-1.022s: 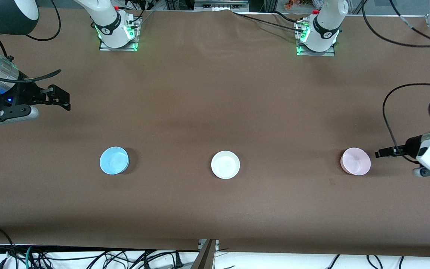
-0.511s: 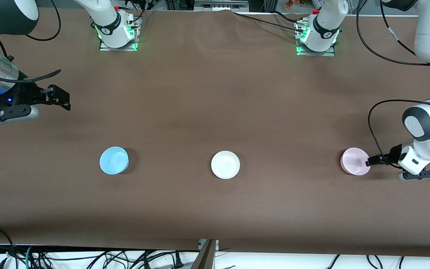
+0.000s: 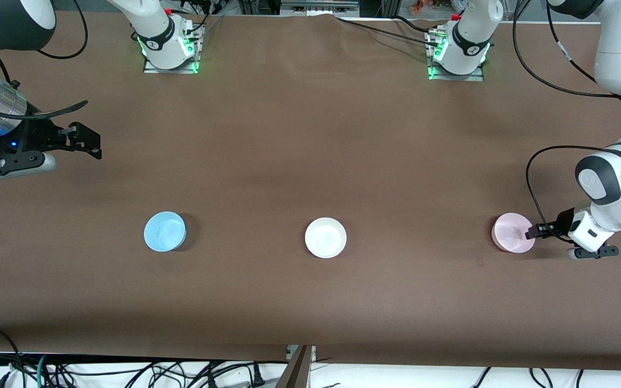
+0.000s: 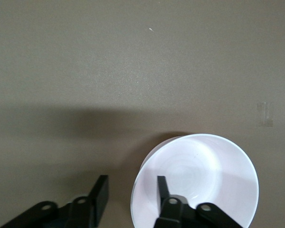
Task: Stack pink and blue bowls on white bowl
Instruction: 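Reach the left gripper down to the pink bowl and grasp its rim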
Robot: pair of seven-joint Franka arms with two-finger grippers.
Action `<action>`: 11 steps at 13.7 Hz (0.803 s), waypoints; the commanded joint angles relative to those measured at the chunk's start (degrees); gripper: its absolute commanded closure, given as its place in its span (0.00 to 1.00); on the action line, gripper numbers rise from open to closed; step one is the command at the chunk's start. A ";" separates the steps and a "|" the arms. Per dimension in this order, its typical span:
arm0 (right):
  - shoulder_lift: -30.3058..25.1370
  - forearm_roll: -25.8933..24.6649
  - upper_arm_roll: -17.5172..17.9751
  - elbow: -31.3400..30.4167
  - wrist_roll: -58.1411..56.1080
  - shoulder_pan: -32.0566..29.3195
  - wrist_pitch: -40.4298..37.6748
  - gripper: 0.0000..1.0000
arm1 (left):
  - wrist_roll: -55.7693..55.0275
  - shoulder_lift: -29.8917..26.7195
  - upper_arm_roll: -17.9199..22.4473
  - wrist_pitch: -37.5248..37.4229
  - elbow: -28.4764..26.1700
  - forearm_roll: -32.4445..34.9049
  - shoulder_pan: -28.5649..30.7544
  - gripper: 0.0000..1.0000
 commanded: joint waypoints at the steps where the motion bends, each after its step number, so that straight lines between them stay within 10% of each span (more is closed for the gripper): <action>1: -0.73 0.98 -0.11 -0.10 0.32 -0.11 -0.87 0.01 | 2.08 0.03 0.25 0.57 -0.29 -1.77 -0.33 0.78; 3: -0.73 0.98 -0.11 -0.10 0.32 -0.11 -0.87 0.01 | 2.08 0.03 0.25 0.57 -0.38 -1.77 -0.33 1.00; 11: -0.65 0.36 -0.02 0.34 0.14 -0.11 -0.70 0.01 | -0.37 -1.81 -3.52 -6.80 6.55 -3.26 -3.48 1.00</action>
